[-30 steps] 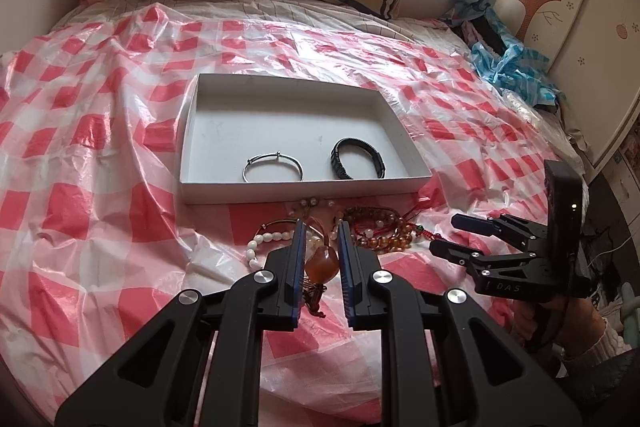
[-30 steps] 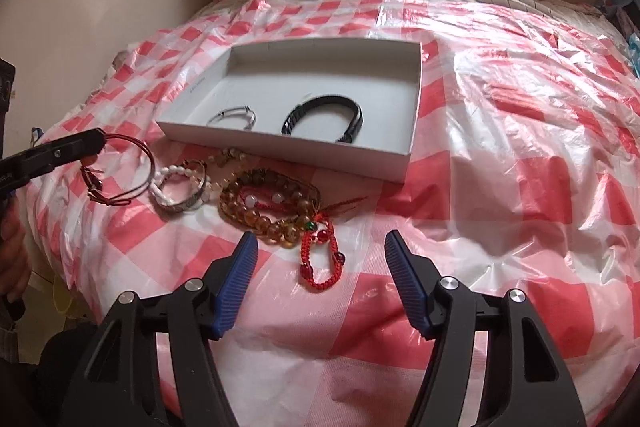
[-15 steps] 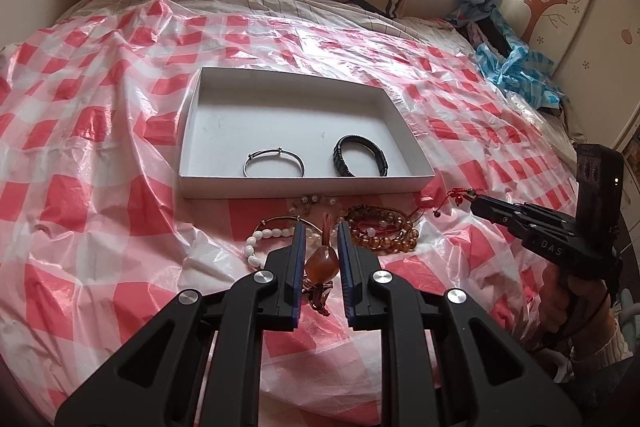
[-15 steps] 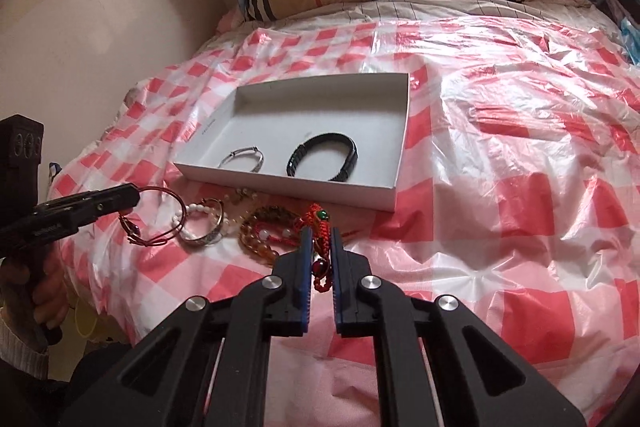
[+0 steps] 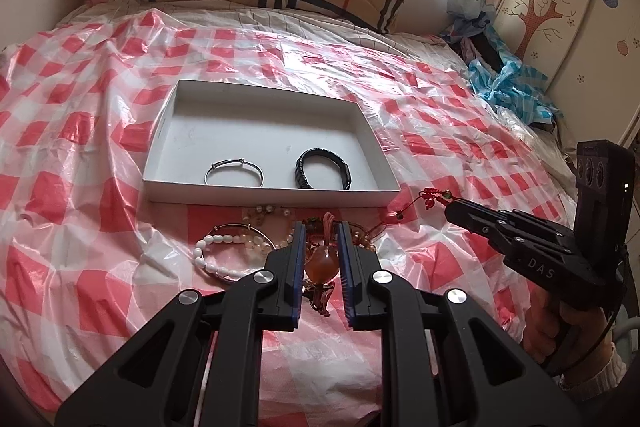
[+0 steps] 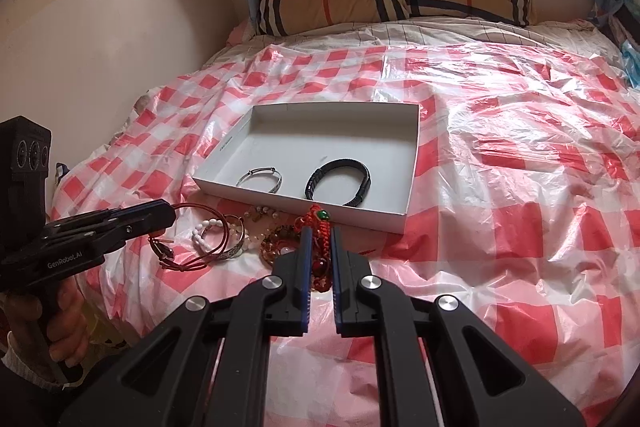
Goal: Organize jewelry
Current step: 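Lift both red bracelets and carry them over the white tray with both tools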
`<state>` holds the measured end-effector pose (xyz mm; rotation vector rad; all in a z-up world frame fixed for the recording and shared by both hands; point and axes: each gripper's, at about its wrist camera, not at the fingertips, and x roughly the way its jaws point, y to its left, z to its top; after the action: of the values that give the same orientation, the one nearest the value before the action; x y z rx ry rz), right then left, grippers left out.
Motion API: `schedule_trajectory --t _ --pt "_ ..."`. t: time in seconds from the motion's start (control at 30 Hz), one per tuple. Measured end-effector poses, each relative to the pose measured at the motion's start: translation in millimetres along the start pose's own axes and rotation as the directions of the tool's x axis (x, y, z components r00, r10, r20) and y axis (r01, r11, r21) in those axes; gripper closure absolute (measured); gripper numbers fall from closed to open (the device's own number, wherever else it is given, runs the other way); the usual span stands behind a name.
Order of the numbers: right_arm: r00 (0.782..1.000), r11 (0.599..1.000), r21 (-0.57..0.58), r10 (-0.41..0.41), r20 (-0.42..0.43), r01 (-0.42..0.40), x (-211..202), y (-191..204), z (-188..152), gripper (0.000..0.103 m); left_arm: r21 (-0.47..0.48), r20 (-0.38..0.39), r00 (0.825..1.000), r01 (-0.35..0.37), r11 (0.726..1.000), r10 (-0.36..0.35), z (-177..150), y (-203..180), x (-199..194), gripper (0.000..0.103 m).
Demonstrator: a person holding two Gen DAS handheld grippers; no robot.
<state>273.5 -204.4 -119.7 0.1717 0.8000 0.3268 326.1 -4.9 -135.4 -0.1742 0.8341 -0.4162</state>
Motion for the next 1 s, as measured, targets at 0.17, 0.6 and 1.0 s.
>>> schedule_trajectory --t 0.17,0.6,1.0 --pt "0.999 0.999 -0.034 -0.029 0.014 0.029 -1 13 -9 0.094 -0.017 0.007 1.0 -0.008 1.0 0.008 1 8 -4 0.088" --pt "0.994 0.998 -0.049 -0.044 0.1 0.05 -5 24 -1 0.094 -0.037 0.035 0.998 -0.048 0.998 0.05 17 32 -9 0.088" --pt "0.991 0.999 -0.035 -0.004 0.136 0.009 5 23 12 0.094 0.014 0.052 0.992 -0.117 0.993 0.116 31 25 0 0.088"
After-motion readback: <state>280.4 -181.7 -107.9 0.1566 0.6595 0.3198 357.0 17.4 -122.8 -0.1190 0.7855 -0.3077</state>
